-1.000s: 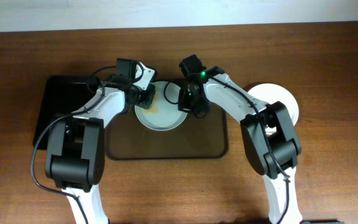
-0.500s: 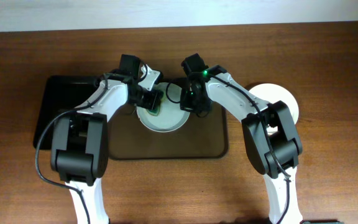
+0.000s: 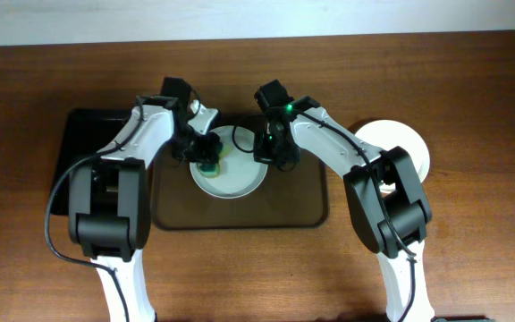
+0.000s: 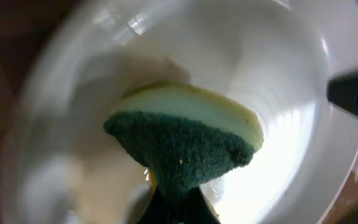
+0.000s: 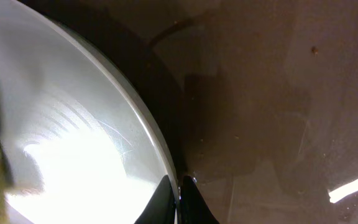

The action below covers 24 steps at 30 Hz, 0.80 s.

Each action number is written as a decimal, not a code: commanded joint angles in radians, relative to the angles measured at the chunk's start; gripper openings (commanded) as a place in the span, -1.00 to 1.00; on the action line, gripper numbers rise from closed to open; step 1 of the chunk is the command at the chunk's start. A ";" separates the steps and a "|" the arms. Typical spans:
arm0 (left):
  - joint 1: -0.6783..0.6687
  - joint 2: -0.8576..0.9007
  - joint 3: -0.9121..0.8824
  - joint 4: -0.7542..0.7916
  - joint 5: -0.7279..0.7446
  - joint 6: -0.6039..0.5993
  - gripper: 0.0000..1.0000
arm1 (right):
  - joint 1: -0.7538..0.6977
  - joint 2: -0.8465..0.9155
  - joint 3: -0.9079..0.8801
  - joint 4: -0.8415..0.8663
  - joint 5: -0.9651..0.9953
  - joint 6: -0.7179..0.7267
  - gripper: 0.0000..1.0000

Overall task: Clean dirty plates on tray and stack at the side
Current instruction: 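Scrub the last plate with the sponge in the left gripper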

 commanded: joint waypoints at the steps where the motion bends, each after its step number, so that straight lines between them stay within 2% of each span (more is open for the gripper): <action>1: 0.046 0.032 0.032 0.175 0.037 -0.009 -0.99 | -0.002 0.007 -0.006 0.001 0.027 0.010 -0.92; 4: 0.034 0.049 0.032 0.323 -0.019 -0.009 -0.99 | -0.002 0.007 -0.006 0.001 0.028 0.010 -0.92; 7: -0.001 0.049 0.032 0.317 -0.014 -0.009 -0.99 | -0.002 0.007 -0.006 0.002 0.028 0.010 -0.92; 9: -0.021 0.049 0.032 0.248 0.051 -0.008 -0.99 | -0.002 0.007 -0.006 0.002 0.028 0.006 -0.92; 12: -0.017 0.049 0.032 0.215 0.308 -0.008 -0.99 | -0.002 0.007 -0.006 0.002 0.028 0.006 -0.92; 14: -0.011 0.049 0.033 0.245 0.332 -0.008 -0.99 | -0.002 0.007 -0.006 0.002 0.027 0.006 -0.92; 16: -0.003 0.049 0.033 0.287 0.281 -0.008 -0.99 | -0.002 0.007 -0.006 0.002 0.027 0.006 -0.92; 19: -0.005 0.049 0.033 0.315 0.004 -0.010 -0.99 | -0.002 0.007 -0.006 0.002 0.028 0.006 -0.92; 22: -0.003 0.048 0.034 0.230 -0.177 -0.138 -0.99 | -0.002 0.007 -0.006 0.002 0.028 0.006 -0.92; 24: -0.003 0.047 0.060 0.077 -0.172 -0.145 -0.99 | -0.002 0.007 -0.006 0.002 0.028 0.006 -0.92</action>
